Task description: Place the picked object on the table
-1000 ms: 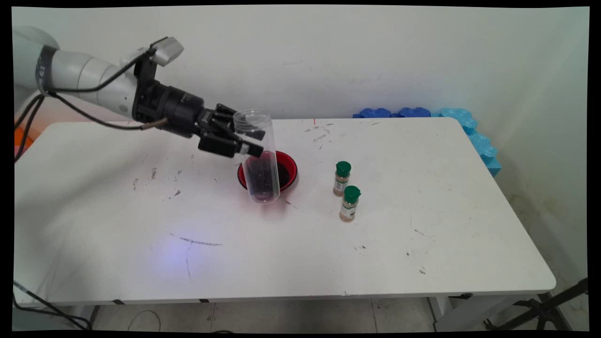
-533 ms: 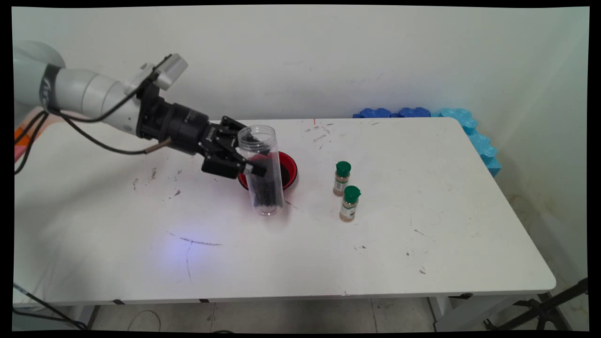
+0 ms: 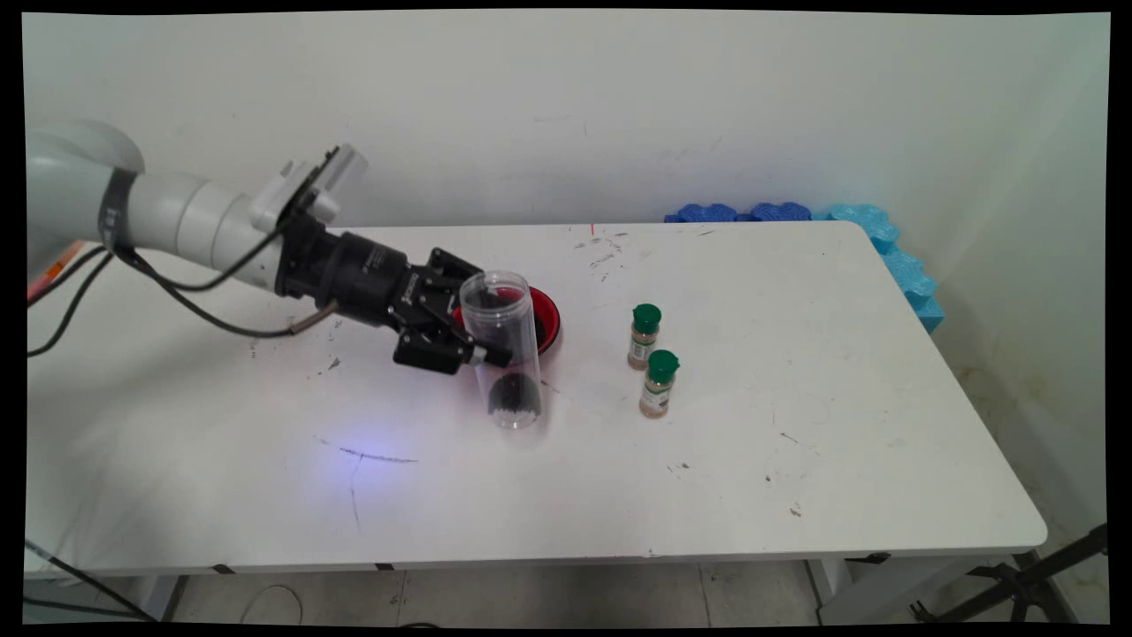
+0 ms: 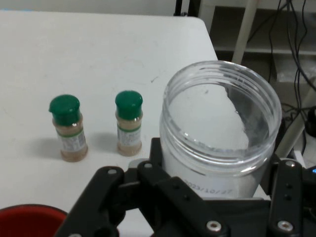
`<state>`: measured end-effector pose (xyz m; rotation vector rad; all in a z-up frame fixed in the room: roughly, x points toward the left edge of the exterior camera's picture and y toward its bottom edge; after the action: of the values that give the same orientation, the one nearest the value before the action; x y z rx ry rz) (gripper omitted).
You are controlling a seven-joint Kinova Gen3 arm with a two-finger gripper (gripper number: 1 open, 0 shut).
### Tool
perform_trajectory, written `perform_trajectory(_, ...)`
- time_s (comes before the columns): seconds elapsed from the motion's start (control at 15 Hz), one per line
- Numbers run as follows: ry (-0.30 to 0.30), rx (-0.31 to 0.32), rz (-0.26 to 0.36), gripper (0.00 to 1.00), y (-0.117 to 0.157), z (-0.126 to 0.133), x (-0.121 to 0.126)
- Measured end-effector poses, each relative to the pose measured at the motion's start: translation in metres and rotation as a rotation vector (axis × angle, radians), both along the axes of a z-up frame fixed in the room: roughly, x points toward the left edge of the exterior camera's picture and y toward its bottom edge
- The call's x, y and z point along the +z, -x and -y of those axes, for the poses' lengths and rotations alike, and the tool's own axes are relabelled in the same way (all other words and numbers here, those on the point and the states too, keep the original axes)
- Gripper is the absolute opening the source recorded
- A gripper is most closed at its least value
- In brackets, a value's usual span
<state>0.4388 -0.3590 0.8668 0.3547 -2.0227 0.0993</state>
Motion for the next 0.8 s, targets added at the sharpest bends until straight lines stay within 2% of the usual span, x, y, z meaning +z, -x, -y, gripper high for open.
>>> perform_trajectory(0.8,0.02,-0.001,0.033,0.0,0.009,-0.007,-0.042)
